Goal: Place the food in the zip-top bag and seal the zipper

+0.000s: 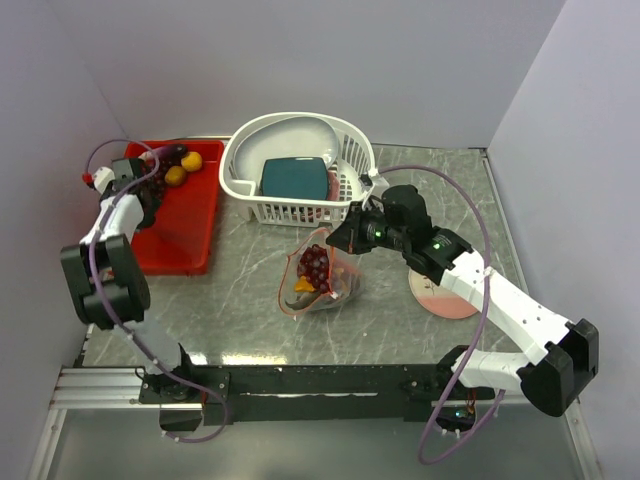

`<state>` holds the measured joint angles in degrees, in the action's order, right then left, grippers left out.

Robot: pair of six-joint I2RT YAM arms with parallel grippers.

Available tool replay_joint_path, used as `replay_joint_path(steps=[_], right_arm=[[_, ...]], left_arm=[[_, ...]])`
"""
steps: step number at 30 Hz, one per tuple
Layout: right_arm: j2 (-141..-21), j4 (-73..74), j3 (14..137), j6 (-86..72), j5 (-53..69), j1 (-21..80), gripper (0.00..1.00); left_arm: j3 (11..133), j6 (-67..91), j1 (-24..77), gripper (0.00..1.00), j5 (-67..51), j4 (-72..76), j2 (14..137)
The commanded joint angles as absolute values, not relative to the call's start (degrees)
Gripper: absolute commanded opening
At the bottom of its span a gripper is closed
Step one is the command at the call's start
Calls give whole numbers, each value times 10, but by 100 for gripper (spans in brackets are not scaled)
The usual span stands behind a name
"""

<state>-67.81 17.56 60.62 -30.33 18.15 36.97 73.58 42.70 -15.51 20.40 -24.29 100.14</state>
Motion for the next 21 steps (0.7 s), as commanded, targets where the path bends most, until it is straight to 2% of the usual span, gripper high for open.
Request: replay_joint_path(steps=[1, 9, 14, 21], right_arm=[[-661, 150, 599, -299, 185, 365, 0], [-668, 154, 603, -296, 175, 369, 0], [-676, 163, 614, -292, 161, 369, 0], [-692, 175, 638, -293, 143, 367, 0]], left_arm=[[691, 420, -116, 22, 170, -226, 890], [681, 422, 109, 23, 93, -259, 735], [702, 431, 243, 23, 62, -291, 681], [660, 466, 343, 24, 23, -302, 588]])
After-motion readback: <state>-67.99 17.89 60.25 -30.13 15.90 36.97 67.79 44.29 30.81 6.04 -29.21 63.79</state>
